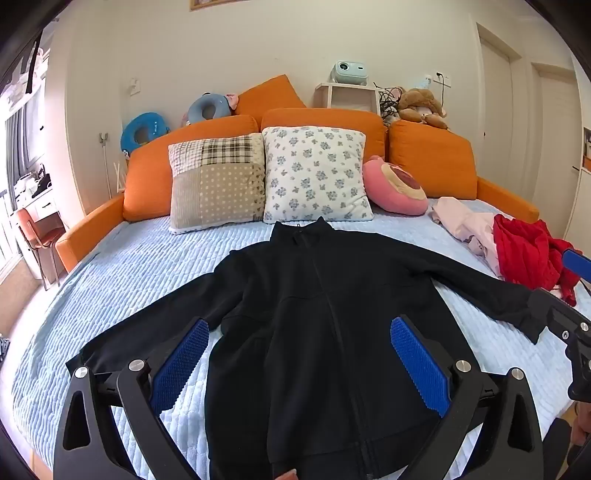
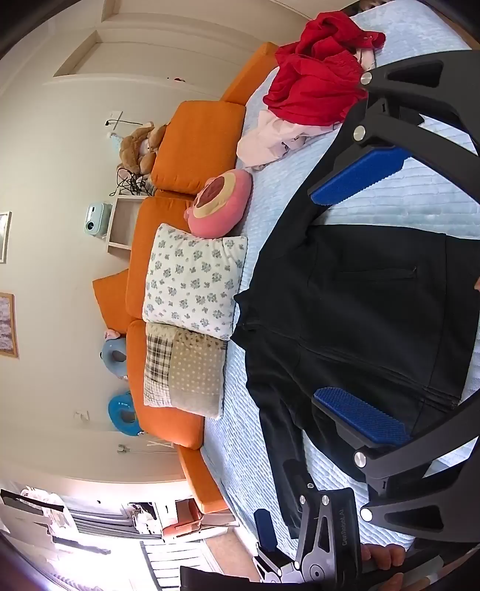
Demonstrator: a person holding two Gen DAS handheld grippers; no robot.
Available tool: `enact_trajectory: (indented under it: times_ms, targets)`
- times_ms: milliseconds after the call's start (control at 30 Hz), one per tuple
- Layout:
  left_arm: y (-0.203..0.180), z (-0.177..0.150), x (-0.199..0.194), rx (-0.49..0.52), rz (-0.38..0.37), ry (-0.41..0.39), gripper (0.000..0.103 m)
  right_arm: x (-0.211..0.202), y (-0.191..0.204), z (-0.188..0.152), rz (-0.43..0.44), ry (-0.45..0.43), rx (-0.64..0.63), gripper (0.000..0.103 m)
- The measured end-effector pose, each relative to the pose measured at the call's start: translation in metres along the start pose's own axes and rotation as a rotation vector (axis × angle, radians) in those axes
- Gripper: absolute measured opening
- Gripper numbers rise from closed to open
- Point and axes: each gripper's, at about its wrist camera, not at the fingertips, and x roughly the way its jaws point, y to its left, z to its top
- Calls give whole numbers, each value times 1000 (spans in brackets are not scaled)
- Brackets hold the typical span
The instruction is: Fold large clothes
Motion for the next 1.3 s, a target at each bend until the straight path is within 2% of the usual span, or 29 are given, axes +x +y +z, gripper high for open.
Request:
enact_trajectory:
  times_ms: [1300]
  targets:
    - [-1,0,1,2,-1,10,100,1,4,-1,-8,-2,-22,98]
